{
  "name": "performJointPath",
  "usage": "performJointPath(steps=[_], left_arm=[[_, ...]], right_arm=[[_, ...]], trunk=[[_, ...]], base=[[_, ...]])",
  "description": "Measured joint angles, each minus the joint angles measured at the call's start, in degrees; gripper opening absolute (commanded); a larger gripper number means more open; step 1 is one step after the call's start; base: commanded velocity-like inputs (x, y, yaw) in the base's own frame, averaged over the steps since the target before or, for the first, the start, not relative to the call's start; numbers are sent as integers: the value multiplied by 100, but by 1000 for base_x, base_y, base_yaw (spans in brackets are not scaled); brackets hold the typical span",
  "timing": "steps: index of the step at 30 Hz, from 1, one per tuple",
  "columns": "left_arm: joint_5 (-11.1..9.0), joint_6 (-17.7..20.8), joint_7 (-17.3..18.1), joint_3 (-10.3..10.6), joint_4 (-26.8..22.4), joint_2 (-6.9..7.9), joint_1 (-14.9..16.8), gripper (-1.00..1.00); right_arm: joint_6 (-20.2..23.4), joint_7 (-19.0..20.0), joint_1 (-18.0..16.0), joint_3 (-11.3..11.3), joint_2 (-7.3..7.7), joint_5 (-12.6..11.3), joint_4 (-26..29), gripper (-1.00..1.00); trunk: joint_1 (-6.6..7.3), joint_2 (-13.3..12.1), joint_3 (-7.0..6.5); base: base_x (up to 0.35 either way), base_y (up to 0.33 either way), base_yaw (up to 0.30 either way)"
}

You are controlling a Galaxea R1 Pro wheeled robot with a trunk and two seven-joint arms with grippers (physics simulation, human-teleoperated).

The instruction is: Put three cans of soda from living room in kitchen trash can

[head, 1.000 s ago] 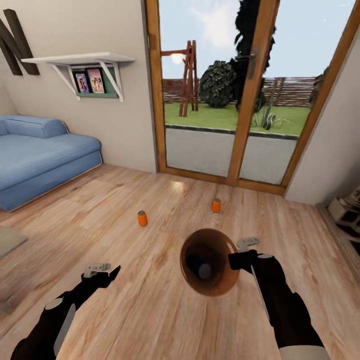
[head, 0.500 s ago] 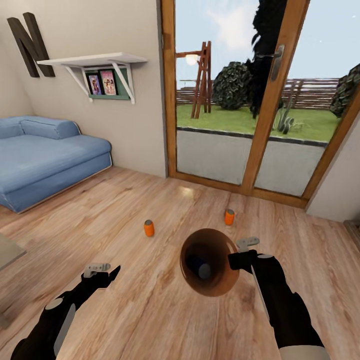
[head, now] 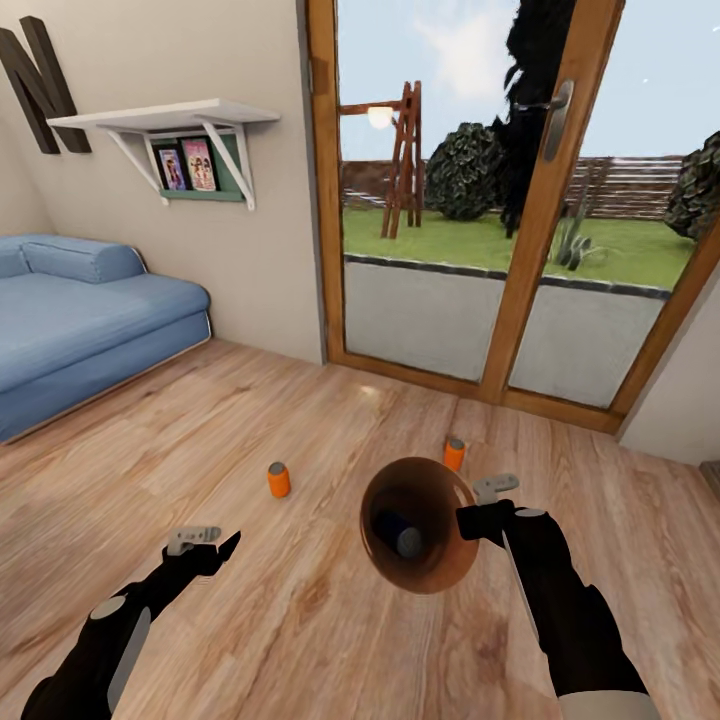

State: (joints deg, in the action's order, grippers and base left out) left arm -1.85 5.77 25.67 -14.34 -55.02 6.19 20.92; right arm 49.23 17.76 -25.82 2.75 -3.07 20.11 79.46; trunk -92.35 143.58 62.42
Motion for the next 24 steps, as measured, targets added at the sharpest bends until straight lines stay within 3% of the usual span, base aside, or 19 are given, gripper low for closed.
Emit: performJointPath(steps=[8, 24], left_arm=[[0, -5, 0, 2, 0, -3, 0, 100], [-33, -5, -1, -7, 0, 0, 0, 100]], right_arm=[[-1, 0, 7, -7, -7, 4, -3, -100], [-1, 0, 9, -149, -8, 10, -20, -100]], trunk=[[0, 0, 0], [0, 0, 0]], base=[[306, -168, 63], [306, -141, 152]])
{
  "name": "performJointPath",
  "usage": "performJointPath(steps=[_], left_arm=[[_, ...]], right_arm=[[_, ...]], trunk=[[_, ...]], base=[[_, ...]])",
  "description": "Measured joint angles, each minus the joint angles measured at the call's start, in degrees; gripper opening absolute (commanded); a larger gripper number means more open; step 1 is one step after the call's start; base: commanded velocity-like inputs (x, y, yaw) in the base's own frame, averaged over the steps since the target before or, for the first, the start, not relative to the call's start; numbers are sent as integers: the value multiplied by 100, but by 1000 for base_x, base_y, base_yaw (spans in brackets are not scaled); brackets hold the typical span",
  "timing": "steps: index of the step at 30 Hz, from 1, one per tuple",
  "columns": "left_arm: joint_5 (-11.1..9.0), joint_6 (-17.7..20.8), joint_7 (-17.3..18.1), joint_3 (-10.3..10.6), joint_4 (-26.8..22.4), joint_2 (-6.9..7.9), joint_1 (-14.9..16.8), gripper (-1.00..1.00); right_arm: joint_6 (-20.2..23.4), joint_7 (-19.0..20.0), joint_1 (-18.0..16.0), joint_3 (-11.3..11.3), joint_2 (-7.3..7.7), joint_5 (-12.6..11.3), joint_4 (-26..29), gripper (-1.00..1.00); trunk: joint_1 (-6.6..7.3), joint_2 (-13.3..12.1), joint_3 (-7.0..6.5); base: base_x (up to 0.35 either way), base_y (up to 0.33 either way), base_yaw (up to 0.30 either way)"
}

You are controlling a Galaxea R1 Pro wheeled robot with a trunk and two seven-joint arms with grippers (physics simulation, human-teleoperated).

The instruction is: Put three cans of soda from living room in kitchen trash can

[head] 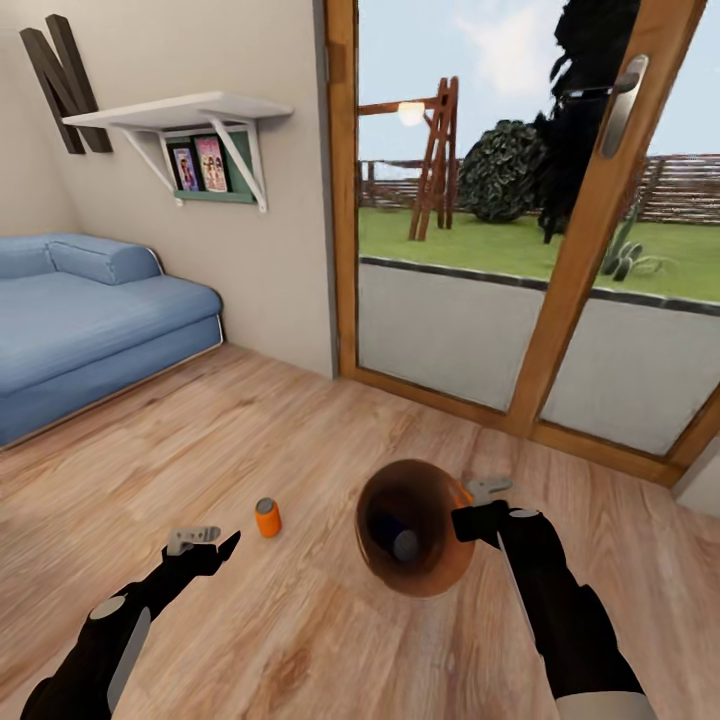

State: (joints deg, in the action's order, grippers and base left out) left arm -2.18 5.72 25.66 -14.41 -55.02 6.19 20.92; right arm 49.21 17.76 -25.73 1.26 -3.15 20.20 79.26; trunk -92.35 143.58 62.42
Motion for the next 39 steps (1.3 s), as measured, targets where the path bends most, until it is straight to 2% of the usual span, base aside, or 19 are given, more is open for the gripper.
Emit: performJointPath(steps=[8, 32, 39], left_arm=[[-10, 0, 2, 0, 0, 1, 0, 100], [31, 0, 0, 0, 102, -1, 0, 100], [45, 2, -299, 0, 291, 5, 0, 100]], right_arm=[[-2, -1, 0, -8, 3, 17, -2, -100], [0, -1, 0, -9, 8, 3, -2, -100], [3, -1, 0, -9, 8, -12, -1, -100]], trunk=[[0, 0, 0], [0, 0, 0], [0, 0, 0]], base=[[267, 24, 89], [289, 30, 3], [68, 0, 0]])
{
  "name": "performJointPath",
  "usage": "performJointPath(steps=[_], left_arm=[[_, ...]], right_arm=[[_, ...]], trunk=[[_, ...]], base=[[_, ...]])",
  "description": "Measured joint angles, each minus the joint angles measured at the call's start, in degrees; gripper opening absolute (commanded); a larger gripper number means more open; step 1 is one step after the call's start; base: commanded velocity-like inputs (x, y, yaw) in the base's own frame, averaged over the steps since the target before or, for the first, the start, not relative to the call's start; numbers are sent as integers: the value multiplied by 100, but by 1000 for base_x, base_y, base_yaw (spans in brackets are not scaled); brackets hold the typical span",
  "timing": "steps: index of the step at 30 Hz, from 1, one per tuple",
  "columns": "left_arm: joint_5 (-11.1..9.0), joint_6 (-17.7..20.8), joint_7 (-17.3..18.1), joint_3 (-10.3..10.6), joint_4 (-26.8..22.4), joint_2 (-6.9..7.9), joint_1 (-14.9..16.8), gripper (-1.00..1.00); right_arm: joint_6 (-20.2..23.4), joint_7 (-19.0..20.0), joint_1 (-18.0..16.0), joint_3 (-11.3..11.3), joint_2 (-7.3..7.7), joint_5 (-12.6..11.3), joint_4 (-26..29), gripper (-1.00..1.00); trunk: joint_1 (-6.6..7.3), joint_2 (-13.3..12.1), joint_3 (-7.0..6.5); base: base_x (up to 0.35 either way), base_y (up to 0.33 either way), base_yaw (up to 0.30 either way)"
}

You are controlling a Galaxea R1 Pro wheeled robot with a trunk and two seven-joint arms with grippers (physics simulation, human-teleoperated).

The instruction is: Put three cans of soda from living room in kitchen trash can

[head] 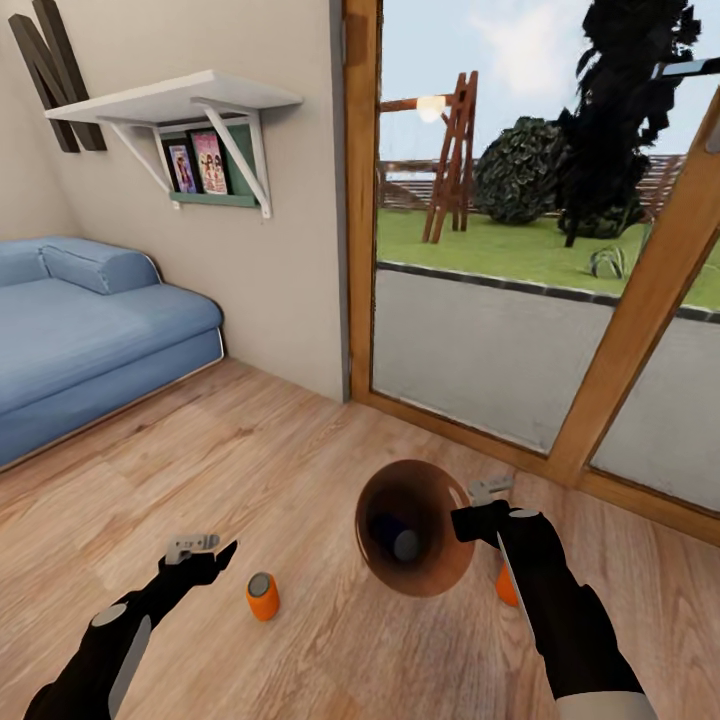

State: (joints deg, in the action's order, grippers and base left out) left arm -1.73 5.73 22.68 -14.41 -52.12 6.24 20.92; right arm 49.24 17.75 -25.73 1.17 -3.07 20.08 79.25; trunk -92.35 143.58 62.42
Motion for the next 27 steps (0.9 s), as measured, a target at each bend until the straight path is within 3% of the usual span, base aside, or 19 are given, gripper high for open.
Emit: performJointPath(steps=[7, 16, 21, 27], left_arm=[[4, -1, -178, 55, 511, -3, 8, 100], [-24, 38, -211, 54, 556, -26, 52, 100], [-19, 49, -334, 53, 532, -101, 75, 100], [-7, 78, -678, 77, 543, -262, 101, 100]], right_arm=[[-1, 1, 0, 1, 0, 2, 18, -100], [76, 20, -7, -48, -8, -1, 91, -100], [454, 57, -114, -133, -3, -4, 85, -100], [569, 77, -203, -169, -14, -24, 79, -100]], trunk=[[0, 0, 0], [0, 0, 0], [0, 0, 0], [0, 0, 0]], base=[[5, 0, 0], [0, 0, 0], [0, 0, 0], [66, 0, 0]])
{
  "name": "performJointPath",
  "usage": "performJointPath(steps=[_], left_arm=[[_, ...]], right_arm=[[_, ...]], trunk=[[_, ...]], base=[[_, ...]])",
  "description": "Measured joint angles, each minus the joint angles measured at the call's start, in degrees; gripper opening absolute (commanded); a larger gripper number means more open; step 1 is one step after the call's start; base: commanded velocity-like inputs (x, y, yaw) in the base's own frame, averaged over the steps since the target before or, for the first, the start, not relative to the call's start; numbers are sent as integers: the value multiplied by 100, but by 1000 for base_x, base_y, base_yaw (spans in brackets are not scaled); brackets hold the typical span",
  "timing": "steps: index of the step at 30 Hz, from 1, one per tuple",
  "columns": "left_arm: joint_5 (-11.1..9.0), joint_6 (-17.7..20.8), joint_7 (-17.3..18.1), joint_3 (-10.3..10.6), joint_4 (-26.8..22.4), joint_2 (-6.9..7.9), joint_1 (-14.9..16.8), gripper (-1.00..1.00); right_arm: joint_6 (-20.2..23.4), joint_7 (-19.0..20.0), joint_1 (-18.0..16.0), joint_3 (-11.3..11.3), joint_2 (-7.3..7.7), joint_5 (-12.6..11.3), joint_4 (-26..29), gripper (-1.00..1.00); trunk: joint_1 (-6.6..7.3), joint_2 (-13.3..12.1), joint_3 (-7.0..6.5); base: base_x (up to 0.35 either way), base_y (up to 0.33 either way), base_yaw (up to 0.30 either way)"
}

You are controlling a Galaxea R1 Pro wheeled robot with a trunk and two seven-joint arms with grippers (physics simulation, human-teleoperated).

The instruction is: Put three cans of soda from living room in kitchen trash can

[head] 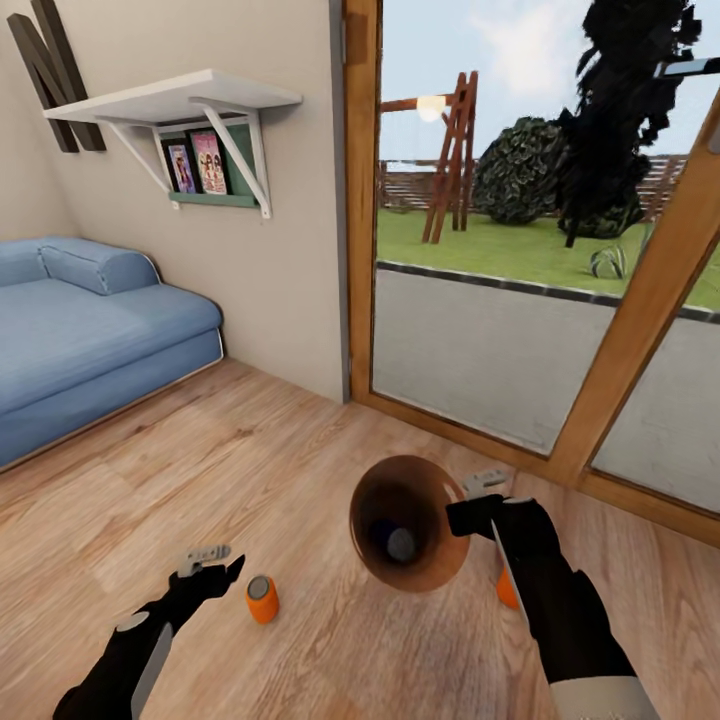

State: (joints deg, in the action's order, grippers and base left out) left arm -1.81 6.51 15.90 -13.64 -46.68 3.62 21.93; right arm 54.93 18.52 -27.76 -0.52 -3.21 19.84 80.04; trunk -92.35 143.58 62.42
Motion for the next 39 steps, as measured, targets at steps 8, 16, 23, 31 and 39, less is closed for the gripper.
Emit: performJointPath(steps=[8, 16, 23, 31, 39], left_arm=[[-8, 1165, -946, 878, 72, -315, 566, 100], [-22, 2602, -1054, 948, 190, -283, 1188, 100], [-8, 2993, -1059, 936, 371, -261, 1426, 100], [-42, 3171, -1068, 909, 403, -203, 1528, 100], [-48, 3189, -1071, 907, 407, -176, 1536, 100]], right_arm=[[16, -2, -33, -96, 6, 38, 0, -100], [507, -70, -546, -419, -149, -66, 247, -100], [496, -78, -1030, -422, -177, 68, 245, -100], [488, -25, -1372, -82, -154, 128, -144, -100], [493, -9, -1386, -37, -143, 89, -381, -100]], trunk=[[0, 0, 0], [1, 0, -1], [0, -1, 0], [-6, 2, 44], [-27, 13, 221]], base=[[112, 0, 0], [6, 0, 0], [0, 0, 0], [0, 0, 0], [0, 0, 0]])
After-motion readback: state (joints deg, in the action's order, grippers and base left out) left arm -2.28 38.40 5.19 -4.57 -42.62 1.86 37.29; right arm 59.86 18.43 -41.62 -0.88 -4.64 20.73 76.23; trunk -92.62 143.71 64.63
